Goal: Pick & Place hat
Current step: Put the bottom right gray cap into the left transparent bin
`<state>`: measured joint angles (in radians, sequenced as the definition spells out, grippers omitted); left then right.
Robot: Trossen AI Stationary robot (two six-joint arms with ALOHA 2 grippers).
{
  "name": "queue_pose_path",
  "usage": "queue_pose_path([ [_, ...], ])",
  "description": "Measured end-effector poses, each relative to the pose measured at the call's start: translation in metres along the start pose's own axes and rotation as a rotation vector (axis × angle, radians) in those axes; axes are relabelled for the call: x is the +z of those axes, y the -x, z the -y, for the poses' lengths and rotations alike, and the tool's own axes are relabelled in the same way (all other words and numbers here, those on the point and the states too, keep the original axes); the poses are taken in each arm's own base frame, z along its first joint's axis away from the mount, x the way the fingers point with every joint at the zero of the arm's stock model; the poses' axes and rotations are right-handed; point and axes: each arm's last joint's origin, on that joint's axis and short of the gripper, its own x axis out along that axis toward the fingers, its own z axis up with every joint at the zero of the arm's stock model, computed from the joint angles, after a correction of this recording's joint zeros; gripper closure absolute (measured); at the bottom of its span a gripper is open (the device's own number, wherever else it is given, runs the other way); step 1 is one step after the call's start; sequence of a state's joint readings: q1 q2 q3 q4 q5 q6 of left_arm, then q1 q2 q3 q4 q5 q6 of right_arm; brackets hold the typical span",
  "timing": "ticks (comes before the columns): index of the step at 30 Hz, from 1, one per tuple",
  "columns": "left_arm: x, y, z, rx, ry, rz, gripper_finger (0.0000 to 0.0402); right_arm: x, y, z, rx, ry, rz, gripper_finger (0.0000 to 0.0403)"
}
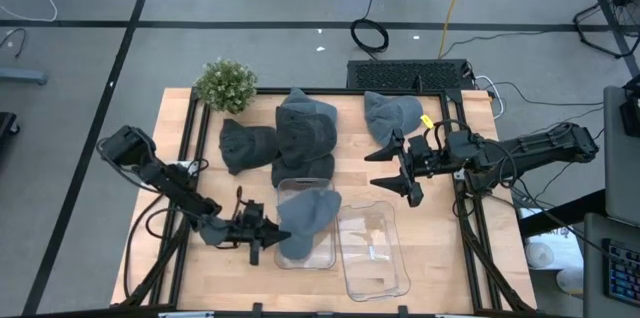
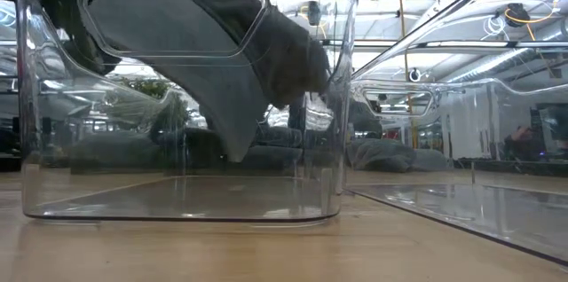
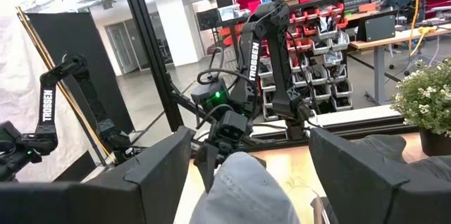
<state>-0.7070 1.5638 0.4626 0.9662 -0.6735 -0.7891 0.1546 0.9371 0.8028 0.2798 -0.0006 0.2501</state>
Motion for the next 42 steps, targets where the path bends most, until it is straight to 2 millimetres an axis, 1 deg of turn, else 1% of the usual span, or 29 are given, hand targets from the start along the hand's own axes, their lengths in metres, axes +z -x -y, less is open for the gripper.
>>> queue_pose_path([
  [4,-0.003,0.0,-0.004,0.036,-0.014,-0.022,0.0305,0.0,0.0,0.0,0.0,0.0,0.0,0.0126],
  [8,-0.005,-0.002,-0.01,0.083,0.015,-0.047,0.0265,0.0,0.0,0.0,0.0,0.0,0.0,0.0126],
  [12,-0.005,-0.002,-0.011,0.088,-0.002,-0.051,0.0217,0.0,0.0,0.0,0.0,0.0,0.0,0.0126],
  [19,0.008,0.003,-0.003,0.039,-0.019,-0.053,0.0122,0.0,0.0,0.0,0.0,0.0,-0.001,0.0126],
  [21,0.012,0.006,-0.002,0.052,-0.03,-0.066,0.0099,0.0,0.0,0.0,0.0,0.0,-0.001,0.0126],
  [24,0.016,0.014,-0.006,0.12,-0.03,-0.118,0.0071,0.0,0.0,0.0,0.0,0.0,-0.001,0.0126],
  [28,0.019,0.024,-0.018,0.241,0.02,-0.189,0.0048,0.0,0.0,0.0,0.0,-0.006,-0.001,0.0126],
  [31,0.025,0.029,-0.021,0.277,0.043,-0.215,0.0037,0.0,0.0,0.0,0.0,-0.006,-0.001,0.0126],
  [36,0.04,0.038,-0.018,0.242,0.084,-0.235,0.0028,0.0,0.0,0.0,0.0,-0.004,-0.001,0.0126],
  [40,0.053,0.05,-0.015,0.211,0.11,-0.254,0.0033,0.0,0.0,0.0,0.0,-0.004,-0.002,0.0126],
  [42,0.059,0.052,-0.01,0.161,0.153,-0.246,0.0038,0.0,0.0,0.0,0.0,-0.004,-0.002,0.0126],
])
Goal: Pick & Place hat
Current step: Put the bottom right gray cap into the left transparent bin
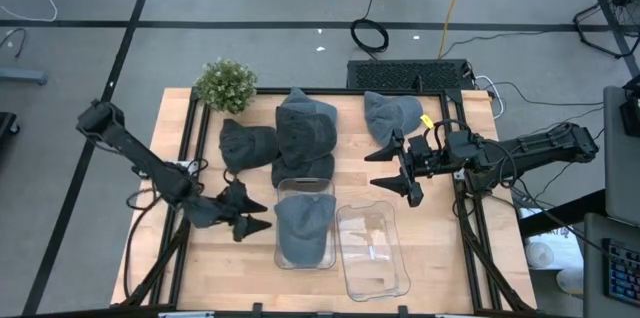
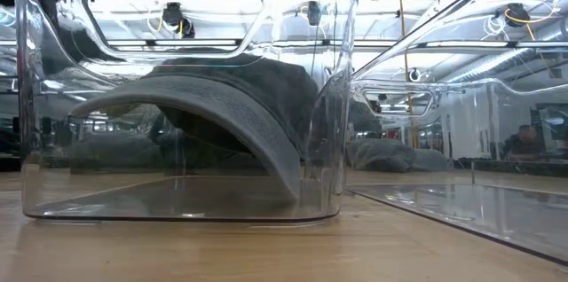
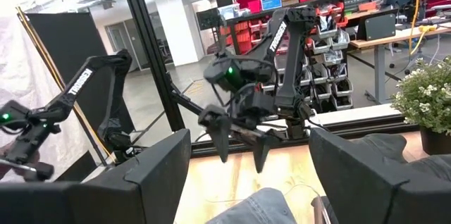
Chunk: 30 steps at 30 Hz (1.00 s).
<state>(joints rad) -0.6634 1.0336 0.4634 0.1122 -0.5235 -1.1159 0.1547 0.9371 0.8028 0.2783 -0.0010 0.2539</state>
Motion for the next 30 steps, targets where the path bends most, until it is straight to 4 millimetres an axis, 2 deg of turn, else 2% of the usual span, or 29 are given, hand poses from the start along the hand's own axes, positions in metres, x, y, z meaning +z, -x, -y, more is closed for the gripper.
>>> queue_pose_path([
  [2,0.004,0.001,0.011,-0.102,0.032,0.034,0.0043,0.0,0.0,0.0,0.0,0.0,0.0,0.0126],
  [5,0.008,-0.002,0.027,-0.228,-0.131,0.057,0.0065,0.0,0.0,0.0,0.0,0.001,-0.001,0.0126],
  [10,0.01,-0.018,0.051,-0.175,-0.433,0.041,0.0136,0.0,0.0,0.0,0.0,0.004,-0.001,0.0126],
  [14,0.009,-0.033,0.076,-0.151,-0.502,-0.031,0.0188,0.0,0.0,0.0,0.0,0.004,-0.001,0.0126],
  [17,0.01,-0.047,0.098,-0.215,-0.554,-0.123,0.0215,0.0,0.0,0.0,0.0,0.004,-0.001,0.0126],
  [19,0.011,-0.059,0.107,-0.187,-0.631,-0.173,0.0232,0.0,0.0,0.0,-0.001,0.004,-0.003,0.0126],
  [22,0.011,-0.076,0.114,-0.06,-0.763,-0.222,0.0266,0.0,0.0,0.0,-0.001,0.004,-0.004,0.0126],
  [25,0.015,-0.095,0.116,0.039,-0.804,-0.285,0.0322,-0.001,0.0,0.0,-0.002,0.004,-0.006,0.0126],
  [28,0.015,-0.116,0.101,0.137,-0.802,-0.382,0.0385,-0.001,0.0,0.0,-0.003,0.002,-0.01,0.0126],
  [30,0.016,-0.126,0.089,0.194,-0.796,-0.425,0.039,-0.002,0.0,0.0,-0.004,0.004,-0.017,0.0126],
])
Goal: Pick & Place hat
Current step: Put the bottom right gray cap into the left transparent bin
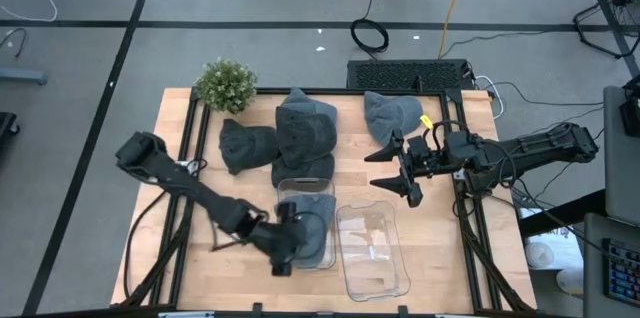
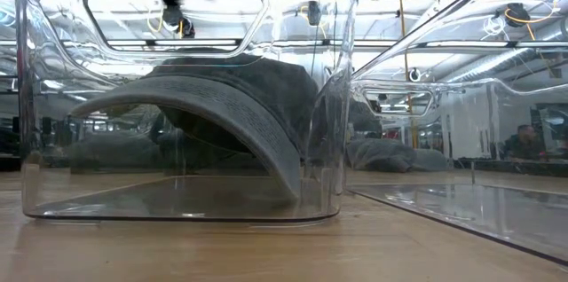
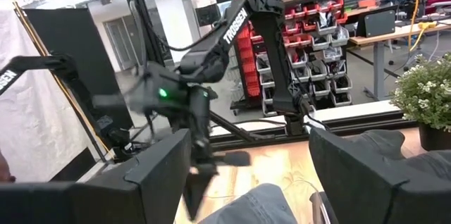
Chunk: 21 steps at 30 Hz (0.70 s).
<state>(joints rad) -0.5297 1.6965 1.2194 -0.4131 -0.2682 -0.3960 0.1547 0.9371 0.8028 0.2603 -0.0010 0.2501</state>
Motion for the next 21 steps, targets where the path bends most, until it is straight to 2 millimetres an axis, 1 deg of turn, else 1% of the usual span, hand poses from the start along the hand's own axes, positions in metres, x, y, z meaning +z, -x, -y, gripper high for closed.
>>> queue_pose_path([
  [4,-0.006,-0.021,-0.011,0.054,-0.009,-0.078,0.0397,0.0,0.0,0.0,-0.001,0.0,-0.004,0.0126],
  [10,-0.015,-0.049,-0.021,0.014,0.017,-0.187,0.0398,0.0,0.0,0.0,-0.001,0.0,-0.003,0.0126],
  [12,-0.017,-0.054,-0.023,0.022,0.025,-0.202,0.0397,0.0,0.0,0.0,-0.001,0.0,-0.003,0.0126],
  [14,-0.018,-0.054,-0.024,0.025,0.025,-0.209,0.0398,0.0,0.0,0.0,-0.001,0.0,-0.003,0.0126],
  [16,-0.016,-0.049,-0.026,0.031,0.029,-0.204,0.0399,0.0,0.0,0.0,-0.001,0.0,-0.003,0.0126],
  [21,-0.008,-0.019,-0.025,0.031,0.073,-0.174,0.0399,0.0,0.0,0.0,-0.001,0.0,-0.003,0.0126],
])
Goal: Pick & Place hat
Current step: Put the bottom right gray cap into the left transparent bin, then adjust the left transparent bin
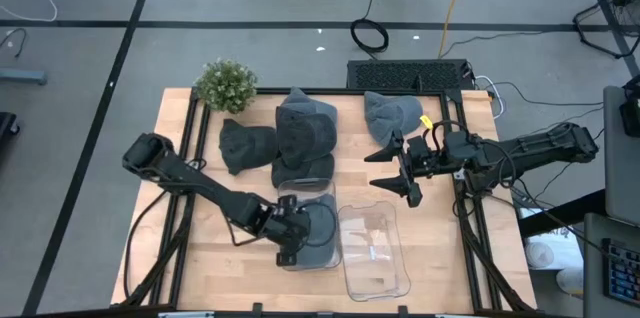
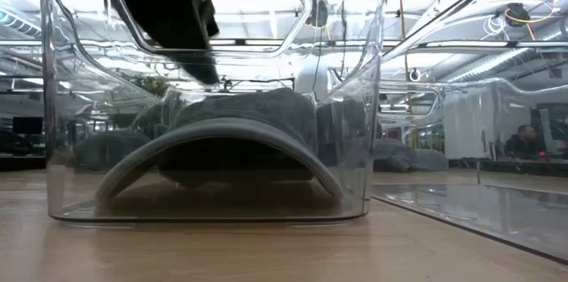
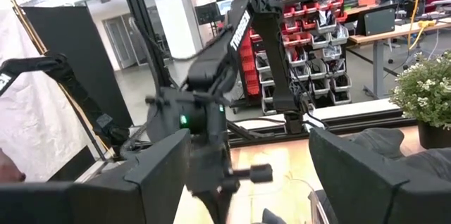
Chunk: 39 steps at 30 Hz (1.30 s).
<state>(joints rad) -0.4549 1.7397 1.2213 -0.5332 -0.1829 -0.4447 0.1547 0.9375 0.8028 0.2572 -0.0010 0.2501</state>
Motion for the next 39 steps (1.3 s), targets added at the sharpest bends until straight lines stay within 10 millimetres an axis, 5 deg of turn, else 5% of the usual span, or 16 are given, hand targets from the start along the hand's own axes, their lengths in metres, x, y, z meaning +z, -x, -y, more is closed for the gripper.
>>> queue_pose_path([
  [23,-0.051,0.012,0.025,0.028,0.164,-0.387,0.0399,-0.001,0.0,0.0,-0.001,-0.007,-0.005,0.0126],
  [32,-0.057,0.015,0.046,-0.029,0.163,-0.333,0.0394,-0.001,0.0,0.0,-0.002,-0.004,-0.006,0.0126],
  [39,-0.045,0.015,0.065,-0.236,0.215,-0.24,0.0396,-0.001,0.0,0.0,-0.002,-0.01,-0.006,0.0126],
])
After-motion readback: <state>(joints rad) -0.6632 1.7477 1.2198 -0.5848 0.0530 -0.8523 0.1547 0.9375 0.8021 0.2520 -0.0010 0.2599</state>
